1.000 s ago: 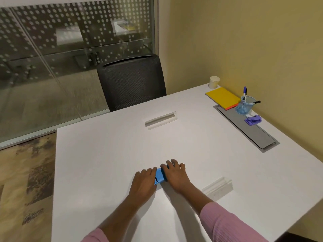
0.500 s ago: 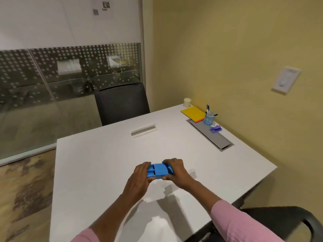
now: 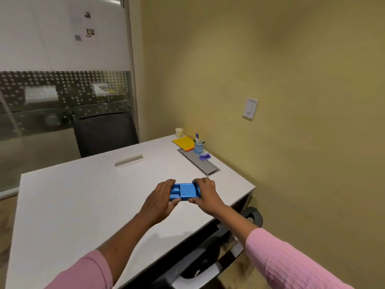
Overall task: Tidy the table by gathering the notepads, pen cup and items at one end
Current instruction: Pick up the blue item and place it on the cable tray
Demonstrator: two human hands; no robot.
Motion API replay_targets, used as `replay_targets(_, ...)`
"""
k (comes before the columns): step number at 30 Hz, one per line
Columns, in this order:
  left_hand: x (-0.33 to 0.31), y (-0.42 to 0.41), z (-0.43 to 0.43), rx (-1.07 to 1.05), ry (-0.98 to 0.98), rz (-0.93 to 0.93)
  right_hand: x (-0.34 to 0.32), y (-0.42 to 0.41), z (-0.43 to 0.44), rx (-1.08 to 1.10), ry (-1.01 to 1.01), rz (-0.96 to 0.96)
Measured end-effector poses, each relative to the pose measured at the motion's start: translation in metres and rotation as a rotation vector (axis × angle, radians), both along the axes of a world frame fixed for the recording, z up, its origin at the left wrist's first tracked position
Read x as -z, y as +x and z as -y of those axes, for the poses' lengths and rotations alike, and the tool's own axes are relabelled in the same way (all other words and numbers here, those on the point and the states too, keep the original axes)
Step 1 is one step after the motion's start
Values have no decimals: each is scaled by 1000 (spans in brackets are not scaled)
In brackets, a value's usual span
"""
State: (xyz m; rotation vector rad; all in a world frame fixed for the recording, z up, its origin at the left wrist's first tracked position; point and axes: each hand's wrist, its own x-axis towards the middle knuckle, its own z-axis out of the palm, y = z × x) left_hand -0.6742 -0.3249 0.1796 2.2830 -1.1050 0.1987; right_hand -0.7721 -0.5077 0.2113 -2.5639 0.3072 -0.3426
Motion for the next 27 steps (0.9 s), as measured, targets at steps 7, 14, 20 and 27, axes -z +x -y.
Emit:
replay_targets(7,-20,-34,87,-31,37,40,-14,-42,87,61,-8,25)
replay_targets(14,-12,-63,187,-83,192,52,-13,-60,204,68,-111,21)
replay_targets(20,-12,-76,275,-142,184,14,-2,-60,294,20,-105,22)
replay_targets(27,-6,-61,334,-191,232,-18,18,-31,354,10,-12,-30)
